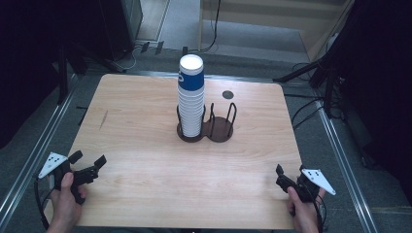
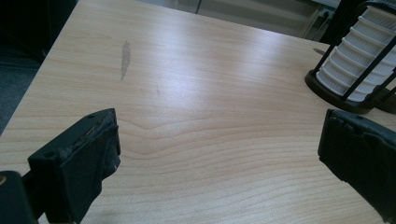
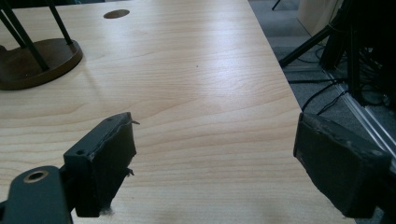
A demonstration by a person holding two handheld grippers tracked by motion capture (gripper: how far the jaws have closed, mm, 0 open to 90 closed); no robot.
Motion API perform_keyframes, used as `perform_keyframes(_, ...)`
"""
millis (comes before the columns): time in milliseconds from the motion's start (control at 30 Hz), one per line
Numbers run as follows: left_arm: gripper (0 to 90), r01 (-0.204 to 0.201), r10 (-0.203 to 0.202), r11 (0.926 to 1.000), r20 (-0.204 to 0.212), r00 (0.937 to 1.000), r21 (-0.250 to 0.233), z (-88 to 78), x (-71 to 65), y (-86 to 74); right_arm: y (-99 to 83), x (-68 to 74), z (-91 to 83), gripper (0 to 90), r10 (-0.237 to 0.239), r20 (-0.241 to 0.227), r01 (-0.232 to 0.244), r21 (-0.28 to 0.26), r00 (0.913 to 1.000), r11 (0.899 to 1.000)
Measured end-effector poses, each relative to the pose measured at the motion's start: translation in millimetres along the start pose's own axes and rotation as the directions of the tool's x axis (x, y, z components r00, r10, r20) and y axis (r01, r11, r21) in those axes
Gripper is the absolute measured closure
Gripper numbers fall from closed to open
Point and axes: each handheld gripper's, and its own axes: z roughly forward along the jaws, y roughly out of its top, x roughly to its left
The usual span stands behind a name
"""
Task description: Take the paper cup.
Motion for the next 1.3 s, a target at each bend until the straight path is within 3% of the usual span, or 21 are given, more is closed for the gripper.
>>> perform_keyframes(67,0.0,-0.002,0.002,1.0,0.002,1.0,0.004,0.5,0.0,-0.2,0.8,1.8,-0.2,12.5,-0.016,0.001,0.016,-0.003,0.9999,1.0)
perform_keyframes(133,0.0,-0.012,0.012,0.9999,-0.004,0.9999,0.008,1.1,-1.8,-0.4,2.9,3.7,-0.3,12.5,0.004,-0.011,-0.004,-0.004,0.9999,1.0)
perform_keyframes(333,0.0,-0.062,0.063,0.9977,-0.022,0.9978,0.028,4.6,-8.0,-1.8,17.0,15.5,-2.0,12.4,-0.006,-0.034,0.005,-0.027,0.9994,1.0)
perform_keyframes(600,0.0,-0.117,0.118,0.9917,-0.023,0.9927,0.055,7.4,-14.5,-3.6,34.6,44.8,-5.5,12.2,-0.085,-0.048,0.081,-0.072,0.9952,0.994)
perform_keyframes(800,0.0,-0.121,0.123,0.9908,-0.016,0.9923,0.06,7.4,-14.9,-4.1,43.1,65.6,-2.7,12.1,-0.134,-0.069,0.129,-0.074,0.9886,0.989)
perform_keyframes(1300,0.0,-0.123,0.124,0.9896,-0.01,0.9922,0.074,9.9,-15.1,-3.7,74.3,101.5,2.4,12.2,-0.169,-0.126,0.16,-0.081,0.9776,0.984)
